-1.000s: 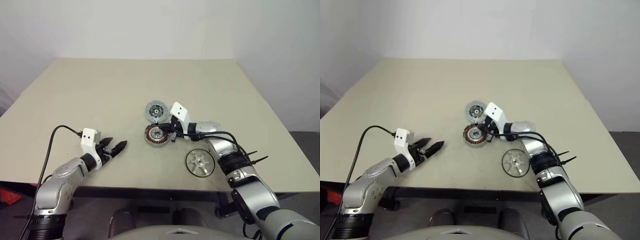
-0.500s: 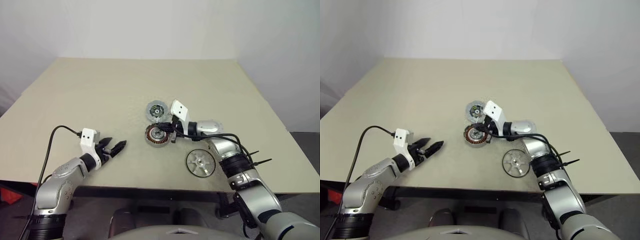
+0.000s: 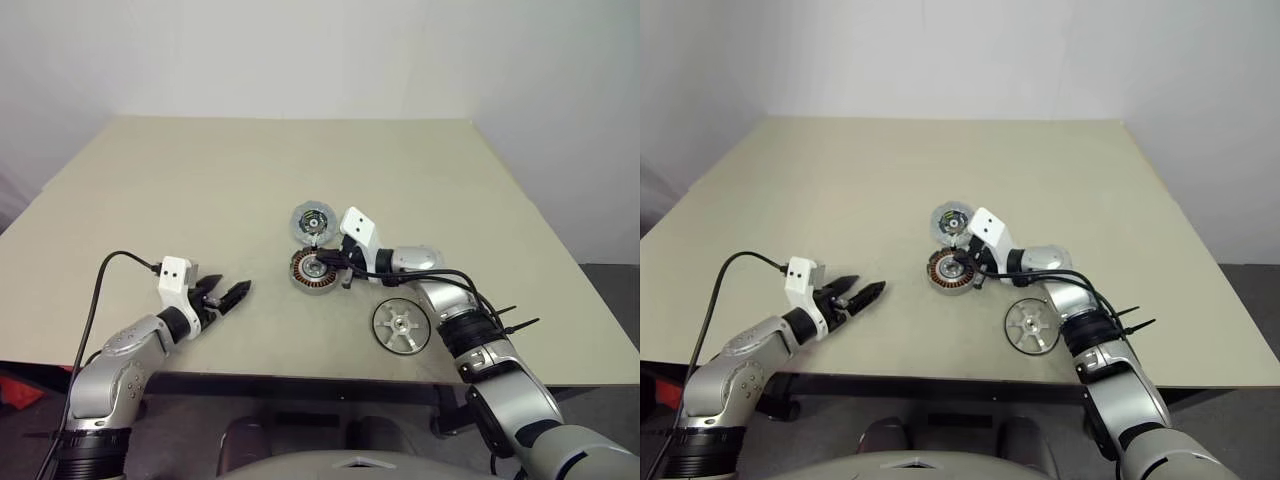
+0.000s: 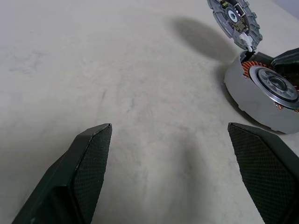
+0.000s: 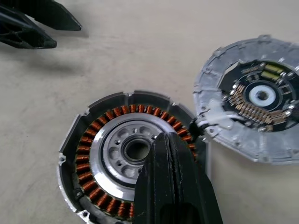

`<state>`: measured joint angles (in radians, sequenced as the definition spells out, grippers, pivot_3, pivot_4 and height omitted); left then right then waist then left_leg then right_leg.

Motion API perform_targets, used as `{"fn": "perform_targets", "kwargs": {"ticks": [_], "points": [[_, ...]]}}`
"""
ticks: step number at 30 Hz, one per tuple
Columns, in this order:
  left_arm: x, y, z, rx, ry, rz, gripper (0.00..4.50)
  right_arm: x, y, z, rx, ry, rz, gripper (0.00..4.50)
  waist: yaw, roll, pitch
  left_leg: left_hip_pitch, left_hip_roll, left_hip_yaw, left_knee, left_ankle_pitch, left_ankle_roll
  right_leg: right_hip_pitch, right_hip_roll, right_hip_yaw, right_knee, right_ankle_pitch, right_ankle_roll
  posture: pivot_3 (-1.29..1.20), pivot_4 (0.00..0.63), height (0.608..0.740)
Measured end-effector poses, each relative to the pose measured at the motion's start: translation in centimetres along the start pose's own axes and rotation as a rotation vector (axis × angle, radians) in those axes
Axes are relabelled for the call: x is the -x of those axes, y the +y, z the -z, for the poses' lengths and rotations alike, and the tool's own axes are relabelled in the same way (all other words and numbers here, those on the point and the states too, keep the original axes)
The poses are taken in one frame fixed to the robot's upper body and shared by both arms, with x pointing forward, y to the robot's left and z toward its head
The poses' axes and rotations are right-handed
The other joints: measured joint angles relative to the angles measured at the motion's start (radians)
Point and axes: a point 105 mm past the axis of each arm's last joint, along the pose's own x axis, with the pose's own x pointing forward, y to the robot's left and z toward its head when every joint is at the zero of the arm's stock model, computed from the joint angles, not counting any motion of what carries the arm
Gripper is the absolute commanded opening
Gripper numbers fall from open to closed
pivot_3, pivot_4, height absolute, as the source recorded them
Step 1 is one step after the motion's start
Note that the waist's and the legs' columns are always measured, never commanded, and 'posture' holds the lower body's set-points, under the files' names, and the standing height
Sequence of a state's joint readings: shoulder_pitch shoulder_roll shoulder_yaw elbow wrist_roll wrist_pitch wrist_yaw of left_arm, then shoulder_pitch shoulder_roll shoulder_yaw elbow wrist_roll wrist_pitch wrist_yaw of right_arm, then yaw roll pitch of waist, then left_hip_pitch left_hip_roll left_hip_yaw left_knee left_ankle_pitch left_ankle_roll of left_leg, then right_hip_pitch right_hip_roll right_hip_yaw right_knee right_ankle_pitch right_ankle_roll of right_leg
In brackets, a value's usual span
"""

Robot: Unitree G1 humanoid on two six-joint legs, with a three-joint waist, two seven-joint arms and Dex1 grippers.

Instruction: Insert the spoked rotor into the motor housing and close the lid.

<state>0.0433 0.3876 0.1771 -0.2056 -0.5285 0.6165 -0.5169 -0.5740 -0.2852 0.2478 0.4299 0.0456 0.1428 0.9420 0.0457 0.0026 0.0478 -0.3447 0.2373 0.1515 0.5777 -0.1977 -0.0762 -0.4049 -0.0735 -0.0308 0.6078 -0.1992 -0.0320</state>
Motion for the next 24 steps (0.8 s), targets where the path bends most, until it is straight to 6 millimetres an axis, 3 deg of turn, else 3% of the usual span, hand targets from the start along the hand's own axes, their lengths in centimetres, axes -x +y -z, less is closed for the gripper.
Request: {"fn": "perform_targets", "kwargs": {"ticks": [7,11,14,24], "points": [[0.0,0.0,0.0,0.001,0.0,-0.001,4.25,0.0,0.4,-1.6,0.035,-0.036,-0.025,0.01,0.0,0.0,0.0,0.0,0.0,0.0,0.0,0.0,0.0,0.0,0.0,0.0,0.0,0.0,0.0,0.0,0.0,0.74],[0.0,0.0,0.0,0.001,0.0,-0.003,4.25,-0.2,0.6,-1.1,0.018,-0.026,-0.029,0.01,0.0,0.0,0.0,0.0,0.0,0.0,0.0,0.0,0.0,0.0,0.0,0.0,0.0,0.0,0.0,0.0,0.0,0.74],[0.0,0.1,0.1,0.002,0.001,-0.004,4.25,-0.3,1.0,0.8,-0.027,0.013,-0.024,0.01,0.001,0.0,0.0,0.0,0.0,0.0,0.0,0.0,0.0,0.0,0.0,0.0,0.0,0.0,0.0,0.0,0.0,0.74],[0.1,0.1,0.0,0.0,-0.004,-0.01,4.25,-0.1,0.1,-0.3,-0.024,-0.019,-0.003,0.01,0.0,0.0,0.0,0.0,0.0,0.0,0.0,0.0,0.0,0.0,0.0,0.0,0.0,0.0,0.0,0.0,0.0,0.74]]}}
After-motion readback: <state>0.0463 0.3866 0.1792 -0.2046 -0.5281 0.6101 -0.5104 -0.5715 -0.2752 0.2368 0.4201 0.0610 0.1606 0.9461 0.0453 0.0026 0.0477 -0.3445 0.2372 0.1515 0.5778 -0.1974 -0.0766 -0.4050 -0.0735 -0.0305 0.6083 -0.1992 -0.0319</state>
